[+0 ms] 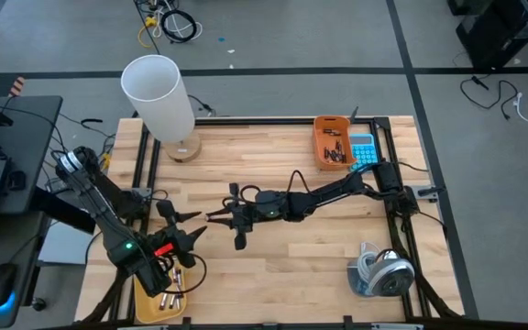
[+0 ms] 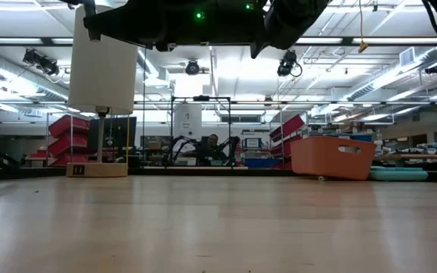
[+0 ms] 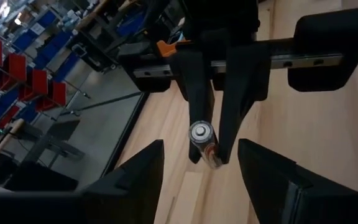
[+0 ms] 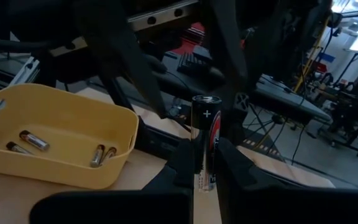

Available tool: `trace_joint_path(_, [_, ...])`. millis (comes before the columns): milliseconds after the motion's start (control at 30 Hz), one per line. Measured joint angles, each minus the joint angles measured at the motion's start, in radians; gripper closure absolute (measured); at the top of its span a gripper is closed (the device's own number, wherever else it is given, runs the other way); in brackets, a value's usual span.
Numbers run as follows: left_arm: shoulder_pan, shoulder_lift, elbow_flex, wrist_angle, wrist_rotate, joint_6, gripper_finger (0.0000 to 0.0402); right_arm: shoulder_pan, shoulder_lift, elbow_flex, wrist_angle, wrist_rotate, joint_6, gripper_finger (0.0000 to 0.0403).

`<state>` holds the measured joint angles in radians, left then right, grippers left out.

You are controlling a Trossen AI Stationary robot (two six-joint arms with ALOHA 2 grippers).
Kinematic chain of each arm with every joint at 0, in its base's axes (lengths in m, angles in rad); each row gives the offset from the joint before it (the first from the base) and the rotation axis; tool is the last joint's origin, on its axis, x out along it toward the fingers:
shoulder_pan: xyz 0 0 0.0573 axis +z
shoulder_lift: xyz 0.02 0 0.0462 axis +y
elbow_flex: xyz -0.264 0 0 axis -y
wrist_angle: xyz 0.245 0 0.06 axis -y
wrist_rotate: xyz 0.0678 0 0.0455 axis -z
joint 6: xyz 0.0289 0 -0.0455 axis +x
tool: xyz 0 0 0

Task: Sort batteries
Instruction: Put the silver battery into the yellow bin

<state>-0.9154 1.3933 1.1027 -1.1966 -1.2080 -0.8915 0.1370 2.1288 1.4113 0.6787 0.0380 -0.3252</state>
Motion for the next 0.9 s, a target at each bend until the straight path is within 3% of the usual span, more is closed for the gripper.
trace_joint_path(467, [0.044, 0.000, 0.000, 0.002, -0.055, 0.001, 0.0208, 0.000, 0.000, 0.000, 0.000, 0.056, 0.000, 0.0377])
trace_joint_path(900, [0.117, 0.000, 0.000, 0.118, 0.016, 0.149, 0.0208, 0.001, 0.000, 0.000, 0.000, 0.074, -0.018, 0.0377])
